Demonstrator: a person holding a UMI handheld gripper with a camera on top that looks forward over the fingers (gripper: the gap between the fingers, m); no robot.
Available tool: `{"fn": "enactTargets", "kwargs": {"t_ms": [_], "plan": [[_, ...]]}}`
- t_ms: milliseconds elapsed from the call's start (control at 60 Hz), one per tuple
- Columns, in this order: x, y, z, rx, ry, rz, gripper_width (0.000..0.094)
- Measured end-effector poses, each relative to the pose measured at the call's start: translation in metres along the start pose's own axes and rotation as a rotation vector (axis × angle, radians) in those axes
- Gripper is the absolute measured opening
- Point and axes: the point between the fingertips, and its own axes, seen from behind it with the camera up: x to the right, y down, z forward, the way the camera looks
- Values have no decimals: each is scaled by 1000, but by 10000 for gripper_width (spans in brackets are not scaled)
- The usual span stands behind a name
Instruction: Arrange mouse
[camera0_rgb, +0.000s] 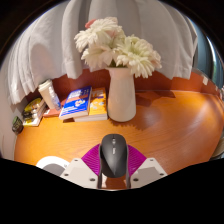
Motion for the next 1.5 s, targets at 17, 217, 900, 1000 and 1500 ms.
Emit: {"fn": "enactTargets", "kwargs": {"t_ms": [17, 217, 900, 1000, 1500], "plan": [[0, -10, -4, 20, 2, 5, 322], [-43, -111, -106, 248, 4, -8, 324], [-207, 145, -16, -91, -40, -119, 374], [-208, 146, -13, -90, -49, -128, 406], [-202, 110, -163, 30, -124, -157, 794]]}}
